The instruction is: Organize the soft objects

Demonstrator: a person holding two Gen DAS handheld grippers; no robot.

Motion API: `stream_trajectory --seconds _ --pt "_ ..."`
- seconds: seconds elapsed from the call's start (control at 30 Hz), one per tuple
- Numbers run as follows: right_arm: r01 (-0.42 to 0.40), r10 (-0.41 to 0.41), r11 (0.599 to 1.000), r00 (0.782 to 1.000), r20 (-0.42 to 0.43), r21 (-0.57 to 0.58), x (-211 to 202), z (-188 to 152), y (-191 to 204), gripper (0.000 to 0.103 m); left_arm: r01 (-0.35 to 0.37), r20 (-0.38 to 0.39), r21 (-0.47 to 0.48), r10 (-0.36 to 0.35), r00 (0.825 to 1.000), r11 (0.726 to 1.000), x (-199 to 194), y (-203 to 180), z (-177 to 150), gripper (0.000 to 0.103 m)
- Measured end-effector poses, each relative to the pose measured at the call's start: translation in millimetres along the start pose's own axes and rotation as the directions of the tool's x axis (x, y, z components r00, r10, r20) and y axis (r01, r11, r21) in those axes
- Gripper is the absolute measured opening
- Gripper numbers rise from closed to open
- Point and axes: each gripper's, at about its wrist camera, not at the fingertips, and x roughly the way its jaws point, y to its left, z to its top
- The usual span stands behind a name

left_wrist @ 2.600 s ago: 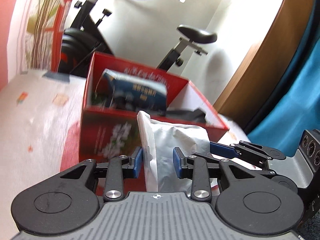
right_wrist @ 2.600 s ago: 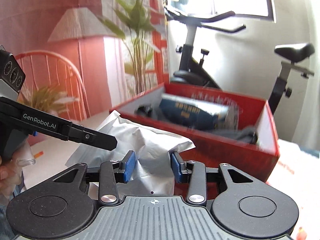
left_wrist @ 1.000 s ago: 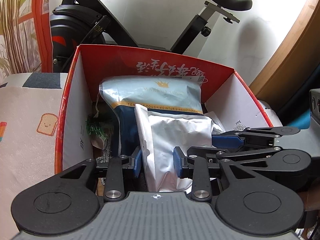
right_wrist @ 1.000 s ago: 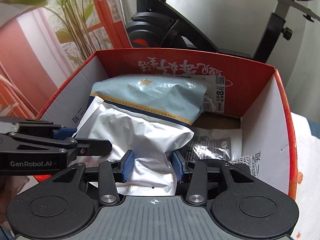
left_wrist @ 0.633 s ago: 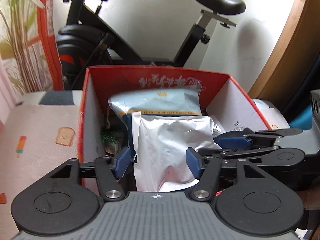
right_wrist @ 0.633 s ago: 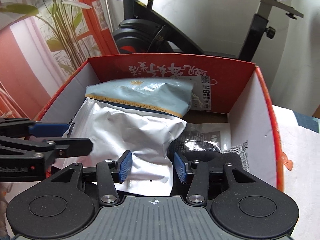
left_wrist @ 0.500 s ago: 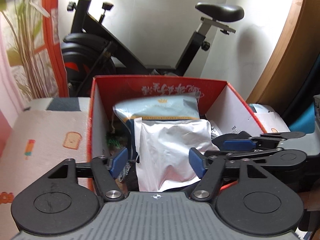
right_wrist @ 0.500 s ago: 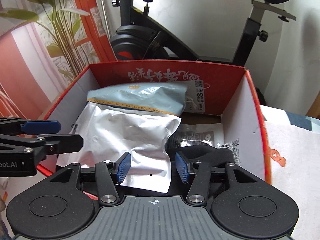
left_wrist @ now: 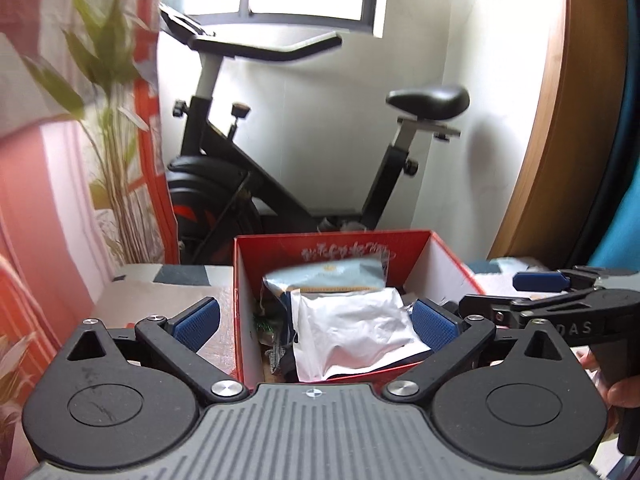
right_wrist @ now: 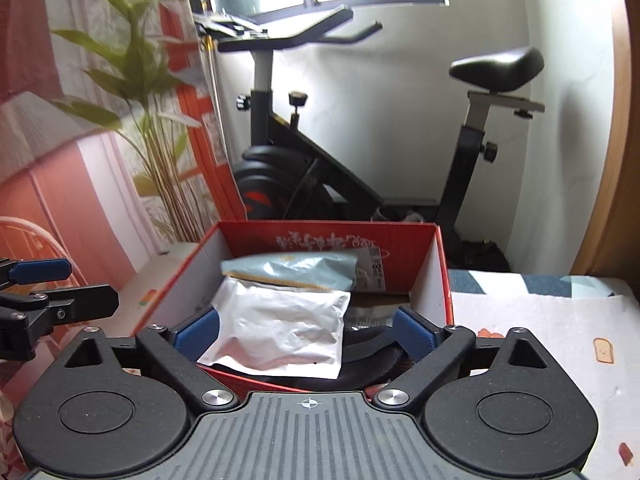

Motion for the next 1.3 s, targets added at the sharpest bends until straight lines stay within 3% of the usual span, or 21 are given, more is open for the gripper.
stream_trajectory --seconds 0.03,0.3,0.57,0.73,0.87,1.03,1.2,1.3 --pt "-0.001 0.001 1.0 1.0 0.018 0.002 -9 0 2 0.103 0.0 0.01 -0.006 0.0 1.0 1.0 -8 -1 1 0.103" --pt "-0.005 -0.002 0.999 0.989 0.15 0.049 -77 1 11 0.103 -0.101 0.099 0.013 0.099 0.99 0.995 -62 -21 0 0.103" --pt "0.014 -0.02 1.0 0.968 0.248 0.028 -145 -6 31 0.103 -0.211 0.213 0.074 0.191 0.958 0.975 -121 -43 -3 0.103" --pt "0.06 -0.057 0.998 0.948 0.313 0.001 -192 -17 50 0.103 -0.252 0.282 0.054 0.227 0.932 0.966 -168 -54 -12 0.103" --pt "0.113 -0.096 0.993 0.939 0.33 -0.032 -219 -27 67 0.103 -0.279 0.33 0.05 0.248 0.911 0.959 -204 -61 -17 0.103" --pt "0.131 -0.108 0.991 0.927 0.36 -0.04 -247 -37 85 0.103 -0.268 0.357 0.026 0.241 0.902 0.963 -237 -61 -21 0.103" --pt "0.127 -0.104 0.991 0.922 0.374 -0.037 -263 -43 96 0.103 -0.305 0.373 0.048 0.266 0.889 0.951 -254 -69 -27 0.103" --pt "0.132 -0.103 0.99 0.926 0.364 -0.055 -266 -48 101 0.103 -0.292 0.368 0.047 0.255 0.894 0.955 -257 -72 -31 0.103"
